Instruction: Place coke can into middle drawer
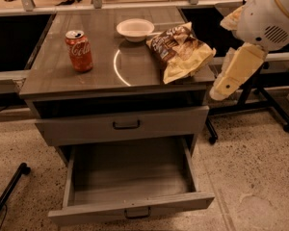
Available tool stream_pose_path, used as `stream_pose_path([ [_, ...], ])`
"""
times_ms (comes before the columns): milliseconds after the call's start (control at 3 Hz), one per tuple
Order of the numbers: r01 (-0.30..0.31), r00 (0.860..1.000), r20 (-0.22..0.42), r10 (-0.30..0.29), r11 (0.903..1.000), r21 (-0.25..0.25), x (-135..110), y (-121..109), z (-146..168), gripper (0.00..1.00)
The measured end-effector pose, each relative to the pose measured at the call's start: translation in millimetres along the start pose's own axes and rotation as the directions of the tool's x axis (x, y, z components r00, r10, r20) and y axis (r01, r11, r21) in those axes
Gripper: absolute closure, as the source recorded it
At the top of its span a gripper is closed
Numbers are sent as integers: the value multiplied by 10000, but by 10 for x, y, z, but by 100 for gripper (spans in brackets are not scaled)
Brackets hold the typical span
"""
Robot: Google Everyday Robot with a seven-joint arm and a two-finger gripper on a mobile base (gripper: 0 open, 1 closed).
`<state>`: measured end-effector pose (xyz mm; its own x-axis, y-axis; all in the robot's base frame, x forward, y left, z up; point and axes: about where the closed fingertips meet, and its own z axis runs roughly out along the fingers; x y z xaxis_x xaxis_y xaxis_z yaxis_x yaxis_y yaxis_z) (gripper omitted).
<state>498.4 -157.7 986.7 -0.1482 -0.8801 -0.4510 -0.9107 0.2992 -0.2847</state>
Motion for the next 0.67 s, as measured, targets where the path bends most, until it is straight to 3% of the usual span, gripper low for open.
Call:
stream_pose_path([
  [667,129,9968,792,-119,9999,-113,-424,-268,495,0],
])
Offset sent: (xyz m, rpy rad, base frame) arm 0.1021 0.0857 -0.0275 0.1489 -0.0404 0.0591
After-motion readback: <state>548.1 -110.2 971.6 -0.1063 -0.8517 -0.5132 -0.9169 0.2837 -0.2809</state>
